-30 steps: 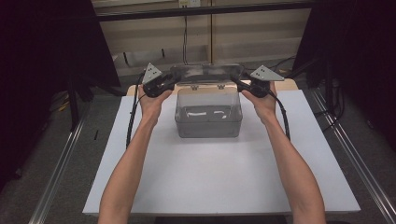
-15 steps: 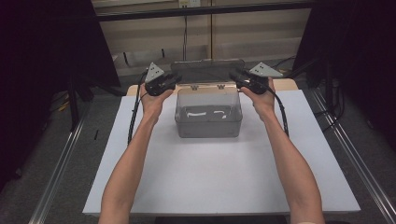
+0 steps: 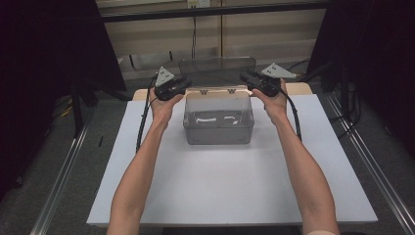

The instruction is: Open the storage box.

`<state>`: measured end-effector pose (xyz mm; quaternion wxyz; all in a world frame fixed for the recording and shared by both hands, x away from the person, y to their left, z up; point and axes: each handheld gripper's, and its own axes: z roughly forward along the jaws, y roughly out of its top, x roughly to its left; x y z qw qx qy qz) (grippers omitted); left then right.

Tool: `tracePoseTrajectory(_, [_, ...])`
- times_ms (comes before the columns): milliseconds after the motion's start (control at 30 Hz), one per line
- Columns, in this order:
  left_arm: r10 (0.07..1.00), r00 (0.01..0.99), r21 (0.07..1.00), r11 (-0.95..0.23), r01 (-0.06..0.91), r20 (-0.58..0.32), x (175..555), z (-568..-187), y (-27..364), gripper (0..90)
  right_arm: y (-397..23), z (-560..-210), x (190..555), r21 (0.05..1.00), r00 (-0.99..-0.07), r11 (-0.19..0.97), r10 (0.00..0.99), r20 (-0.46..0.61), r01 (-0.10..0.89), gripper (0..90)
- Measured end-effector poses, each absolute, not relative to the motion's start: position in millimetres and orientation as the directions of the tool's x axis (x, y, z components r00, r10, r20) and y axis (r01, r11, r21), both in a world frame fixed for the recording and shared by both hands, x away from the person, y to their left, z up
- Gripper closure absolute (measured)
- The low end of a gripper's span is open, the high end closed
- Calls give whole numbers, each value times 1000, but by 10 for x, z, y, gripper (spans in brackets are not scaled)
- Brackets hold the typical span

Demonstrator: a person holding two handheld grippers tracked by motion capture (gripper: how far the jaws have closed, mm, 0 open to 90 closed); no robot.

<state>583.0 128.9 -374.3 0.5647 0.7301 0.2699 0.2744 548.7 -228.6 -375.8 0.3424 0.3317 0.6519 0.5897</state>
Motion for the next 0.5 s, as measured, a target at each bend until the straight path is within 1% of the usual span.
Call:
tracePoseTrajectory(33, [706,703,974,-209,85,90,5838,-3752,1280,680,-2285,-3757,5489,996,-544,87,837,-57,30,620])
tracePoseTrajectory(100, [703,701,966,-247,82,120,5857,-3759,1274,677,-2288,-3762,5497,995,-542,88,838,-55,35,620])
tracePoseTrajectory(167, [703,700,961,-260,93,122,5887,-3775,1277,677,-2290,-3759,5501,995,-544,88,837,-53,40,621])
tracePoseTrajectory(233, [706,700,963,-249,104,106,5909,-3799,1263,678,-2292,-3761,5525,996,-544,87,837,-55,33,623])
tracePoseTrajectory(333, [701,703,958,-266,103,119,5920,-3836,1227,679,-2296,-3766,5545,995,-546,90,836,-51,45,621])
tracePoseTrajectory(400, [705,702,961,-251,115,100,5931,-3852,1231,685,-2295,-3775,5556,996,-546,77,837,-39,47,618])
tracePoseTrajectory(500, [706,701,961,-249,119,96,5933,-3850,1231,694,-2291,-3801,5566,996,-545,75,838,-32,57,608])
